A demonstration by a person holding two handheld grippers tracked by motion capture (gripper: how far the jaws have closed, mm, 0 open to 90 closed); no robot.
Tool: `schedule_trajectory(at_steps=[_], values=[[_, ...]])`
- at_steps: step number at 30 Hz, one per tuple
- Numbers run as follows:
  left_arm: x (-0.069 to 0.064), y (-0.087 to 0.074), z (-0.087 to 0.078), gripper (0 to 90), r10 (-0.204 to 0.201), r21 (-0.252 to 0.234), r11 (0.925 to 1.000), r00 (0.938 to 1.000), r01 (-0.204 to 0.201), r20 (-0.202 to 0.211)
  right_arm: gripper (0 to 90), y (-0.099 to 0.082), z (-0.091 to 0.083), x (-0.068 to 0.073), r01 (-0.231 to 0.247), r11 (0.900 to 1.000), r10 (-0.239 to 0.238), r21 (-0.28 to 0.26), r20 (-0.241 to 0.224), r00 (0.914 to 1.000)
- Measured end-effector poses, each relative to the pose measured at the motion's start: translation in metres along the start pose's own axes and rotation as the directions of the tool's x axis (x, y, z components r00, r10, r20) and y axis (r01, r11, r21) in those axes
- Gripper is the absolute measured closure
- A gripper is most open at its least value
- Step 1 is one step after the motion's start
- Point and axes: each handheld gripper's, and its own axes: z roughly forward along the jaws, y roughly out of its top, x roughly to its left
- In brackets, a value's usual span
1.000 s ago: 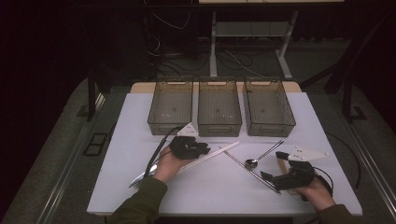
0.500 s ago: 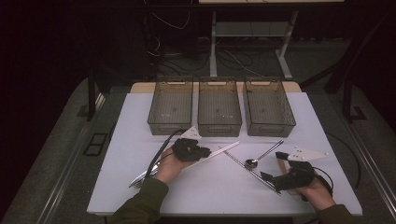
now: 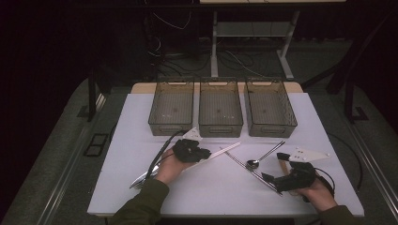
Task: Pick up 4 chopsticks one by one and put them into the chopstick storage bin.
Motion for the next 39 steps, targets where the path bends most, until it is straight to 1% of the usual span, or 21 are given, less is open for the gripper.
schedule_trajectory(at_steps=[8,9,10,12,13,16,18,19,20,21,22,26,27,28,36,37,39], values=[[-0.0002,-0.0001,0.0006,82.0,0.0,0.004,1.0,1.0,0.0,0.002,0.9,0.0,0.0,0.0,0.0,1.0,0.0,0.0,-0.001,1.0],[-0.0003,-0.0002,0.001,82.0,0.002,0.004,1.0,1.0,-0.002,0.003,0.8,0.0,-0.0001,0.0,-0.001,1.0,0.001,0.0,-0.001,1.0],[0.0006,-0.0001,0.0019,82.0,0.019,0.007,0.9998,0.9998,-0.019,0.004,0.9,0.0001,-0.0001,0.0001,-0.001,1.0,0.001,0.0,-0.001,1.0],[0.0,-0.0003,0.0024,82.0,0.014,0.007,0.9999,0.9999,-0.014,0.005,0.8,0.0001,-0.0002,0.0001,-0.002,1.0,0.002,0.0,-0.001,1.0],[-0.0011,-0.0007,0.0028,81.9,0.002,0.008,1.0,1.0,-0.002,0.006,0.9,0.0001,-0.0002,0.0002,-0.002,1.0,0.002,0.0,-0.001,1.0],[-0.0013,-0.0009,0.0036,81.8,0.005,0.012,0.9999,1.0,-0.005,0.005,0.8,0.0002,-0.0003,0.0001,-0.002,1.0,0.002,0.0,-0.002,1.0],[-0.0005,-0.0009,0.0041,81.6,0.02,0.016,0.9997,0.9998,-0.02,0.007,0.8,0.0002,-0.0003,0.0001,-0.002,1.0,0.002,0.0,-0.002,1.0],[-0.0017,-0.0013,0.0044,81.4,0.008,0.019,0.9998,0.9999,-0.009,0.007,0.9,0.0002,-0.0004,0.0001,-0.002,1.0,0.002,-0.001,-0.002,1.0],[-0.002,-0.0015,0.005,81.3,0.01,0.022,0.9997,0.9999,-0.011,0.006,0.9,0.0002,-0.0004,0.0001,-0.002,1.0,0.002,-0.001,-0.002,1.0],[-0.0015,-0.0015,0.0054,81.1,0.026,0.033,0.9991,0.9996,-0.026,0.007,0.9,0.0002,-0.0004,0.0001,-0.002,1.0,0.002,-0.001,-0.002,1.0],[-0.0027,-0.0021,0.0065,80.7,0.018,0.031,0.9994,0.9998,-0.019,0.004,0.9,0.0002,-0.0003,0.0001,-0.002,1.0,0.002,-0.001,-0.002,1.0],[-0.0034,-0.0022,0.0064,80.3,0.029,0.033,0.999,0.9996,-0.029,0.001,0.9,0.0002,-0.0005,0.0001,-0.002,1.0,0.002,-0.001,-0.003,1.0],[-0.0039,-0.0024,0.0068,80.3,0.048,0.032,0.9983,0.9988,-0.048,-0.003,0.9,0.0002,-0.0006,0.0,-0.002,1.0,0.002,0.0,-0.003,1.0],[-0.0041,-0.0026,0.0066,80.2,0.058,0.036,0.9977,0.9983,-0.058,-0.004,0.8,0.0002,-0.0007,-0.0001,-0.001,1.0,0.001,0.0,-0.003,1.0],[-0.0052,-0.0038,0.0072,82.3,0.067,0.024,0.9975,0.9977,-0.067,-0.013,0.9,0.0001,-0.0004,0.0005,-0.002,1.0,0.002,0.0,-0.002,1.0],[-0.0047,-0.0043,0.0069,82.6,0.061,0.022,0.9979,0.9981,-0.061,-0.011,0.9,0.0001,-0.0003,0.0004,-0.003,1.0,0.003,0.0,-0.002,1.0],[-0.0032,-0.0052,0.0067,82.8,0.062,0.017,0.998,0.9981,-0.062,-0.005,0.9,0.0001,-0.0002,0.0004,-0.003,1.0,0.003,0.0,-0.003,1.0]])
